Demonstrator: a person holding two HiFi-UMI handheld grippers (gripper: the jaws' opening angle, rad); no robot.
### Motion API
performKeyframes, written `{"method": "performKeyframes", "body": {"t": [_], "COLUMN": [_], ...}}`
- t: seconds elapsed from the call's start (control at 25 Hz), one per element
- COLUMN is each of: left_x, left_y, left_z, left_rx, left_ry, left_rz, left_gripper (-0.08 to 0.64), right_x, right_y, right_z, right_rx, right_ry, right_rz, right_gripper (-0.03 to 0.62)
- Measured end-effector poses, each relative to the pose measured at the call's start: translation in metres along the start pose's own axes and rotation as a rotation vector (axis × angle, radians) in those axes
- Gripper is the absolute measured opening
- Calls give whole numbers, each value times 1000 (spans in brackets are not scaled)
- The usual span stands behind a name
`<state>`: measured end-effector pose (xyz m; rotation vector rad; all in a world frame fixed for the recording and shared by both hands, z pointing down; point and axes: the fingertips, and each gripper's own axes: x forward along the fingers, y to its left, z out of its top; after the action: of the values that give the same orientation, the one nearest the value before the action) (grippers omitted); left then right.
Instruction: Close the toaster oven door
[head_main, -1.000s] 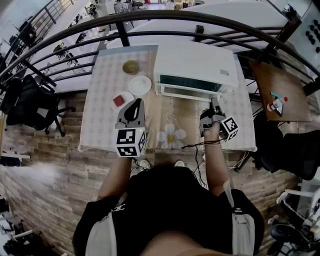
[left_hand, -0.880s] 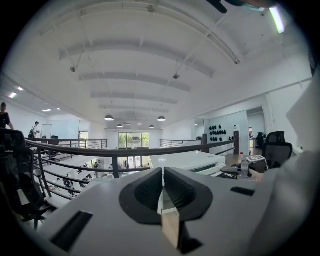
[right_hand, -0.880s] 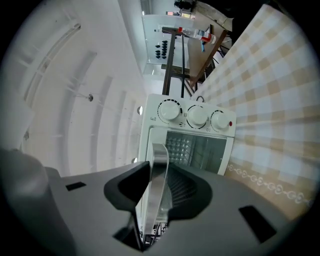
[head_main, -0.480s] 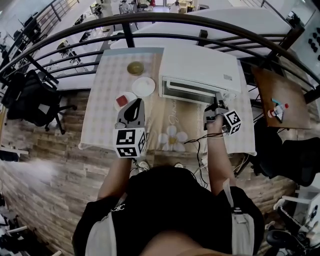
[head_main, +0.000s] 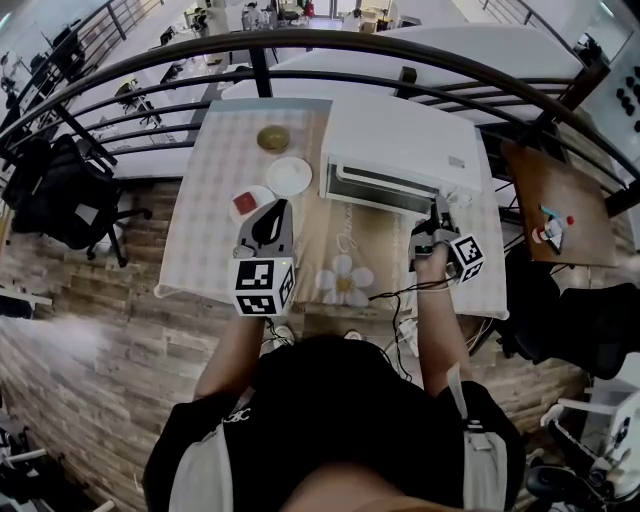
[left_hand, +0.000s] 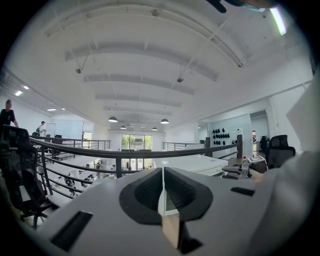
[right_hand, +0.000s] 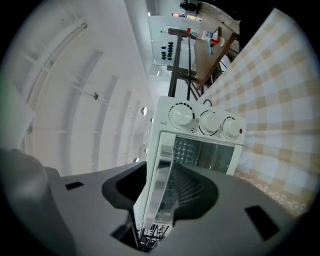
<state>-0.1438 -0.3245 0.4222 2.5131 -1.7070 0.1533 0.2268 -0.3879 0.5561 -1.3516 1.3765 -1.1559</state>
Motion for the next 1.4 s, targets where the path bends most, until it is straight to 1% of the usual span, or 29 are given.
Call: {"method": "performKeyframes", "body": {"t": [0.08, 0.16, 0.32, 0.4, 0.52, 0.6, 0.68, 0.72, 0.76, 0.84, 0.96, 1.08, 1.4], "left_x": [1, 1, 5, 8, 11, 13, 15, 16, 17, 18, 19, 19, 16], "left_y": [-2, -4, -10, -16, -24, -28, -32, -35, -37, -39, -39, -40, -41], "left_z": [0, 0, 2, 2, 2, 1, 0, 0, 0, 1, 1, 1, 1], "left_rx": [1, 0, 3, 5, 7, 6, 4, 4, 4, 5, 6, 7, 13], "left_ry": [1, 0, -5, -5, -4, -4, -4, -3, -4, -9, -12, -11, -6], "left_rz": [-3, -5, -24, -38, -61, -75, -89, -96, -104, -117, -123, -124, -124], "left_gripper": [21, 21, 21, 21, 21, 21, 21, 21, 21, 21, 21, 21, 21], "right_x": [-11, -21, -38, -46, -61, -69, -75, -77, -79, -81, -82, -84, -89], "right_y": [16, 40, 104, 136, 177, 193, 199, 199, 199, 196, 189, 184, 180], "right_z": [-2, -5, -20, -28, -42, -53, -63, -68, -74, -84, -94, -97, -98], "right_rx": [-79, -214, -580, -761, -981, -1121, -1257, -1313, -1357, -1412, -1448, -1438, -1425], "right_ry": [9, 17, 14, -11, -61, -100, -134, -142, -145, -137, -109, -85, -75], "right_rz": [19, 46, 130, 183, 261, 283, 278, 272, 267, 253, 226, 223, 222], "right_gripper": [160, 158, 126, 109, 99, 76, 30, 7, 3, 3, 2, 3, 3]}}
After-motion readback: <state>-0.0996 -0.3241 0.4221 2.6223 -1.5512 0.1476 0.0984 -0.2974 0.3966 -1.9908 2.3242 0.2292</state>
